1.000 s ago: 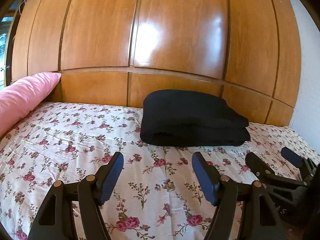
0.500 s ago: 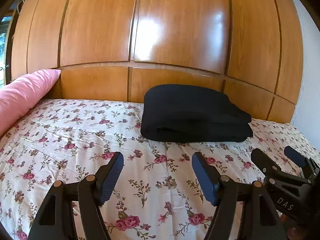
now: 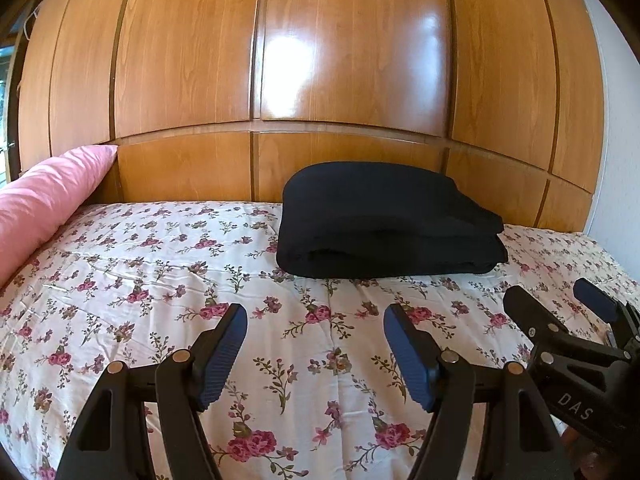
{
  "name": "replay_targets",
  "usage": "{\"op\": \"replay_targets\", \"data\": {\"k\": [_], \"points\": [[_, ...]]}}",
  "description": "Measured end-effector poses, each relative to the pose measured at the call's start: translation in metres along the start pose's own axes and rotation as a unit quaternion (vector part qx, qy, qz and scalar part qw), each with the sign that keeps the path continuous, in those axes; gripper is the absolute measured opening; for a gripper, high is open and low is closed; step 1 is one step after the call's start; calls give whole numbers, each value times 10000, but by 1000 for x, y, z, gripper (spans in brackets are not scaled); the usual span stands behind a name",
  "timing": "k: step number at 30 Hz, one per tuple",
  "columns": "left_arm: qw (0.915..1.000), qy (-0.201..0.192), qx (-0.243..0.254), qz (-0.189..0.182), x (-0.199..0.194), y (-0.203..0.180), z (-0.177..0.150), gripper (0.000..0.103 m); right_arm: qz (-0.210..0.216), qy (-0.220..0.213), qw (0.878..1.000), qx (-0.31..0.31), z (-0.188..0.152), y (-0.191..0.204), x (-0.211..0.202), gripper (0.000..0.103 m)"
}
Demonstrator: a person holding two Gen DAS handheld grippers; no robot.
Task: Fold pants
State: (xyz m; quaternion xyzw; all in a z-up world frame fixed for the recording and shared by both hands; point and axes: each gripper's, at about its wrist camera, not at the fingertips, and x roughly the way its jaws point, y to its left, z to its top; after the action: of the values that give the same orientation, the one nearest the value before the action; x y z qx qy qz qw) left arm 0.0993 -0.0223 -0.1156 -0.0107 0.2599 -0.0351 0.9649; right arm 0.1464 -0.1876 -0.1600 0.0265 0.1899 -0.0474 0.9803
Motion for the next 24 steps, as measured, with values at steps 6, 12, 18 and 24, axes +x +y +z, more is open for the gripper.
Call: {"op": "replay_targets", "data": {"k": [6,12,18,24], "points": [[10000,-8,14,-63,-1,0,0,72,0,-9,10000,7,0,0,0,102],[9999,3,22,-103,-1,0,0,72,6,-13,10000,1,0,0,0,102],[9999,13,0,-123,-1,0,0,72,-2,-9,10000,11,0,0,0,102],[9999,16,-7,-138,0,0,0,72,-10,10,10000,-6,0,1,1,102]]}}
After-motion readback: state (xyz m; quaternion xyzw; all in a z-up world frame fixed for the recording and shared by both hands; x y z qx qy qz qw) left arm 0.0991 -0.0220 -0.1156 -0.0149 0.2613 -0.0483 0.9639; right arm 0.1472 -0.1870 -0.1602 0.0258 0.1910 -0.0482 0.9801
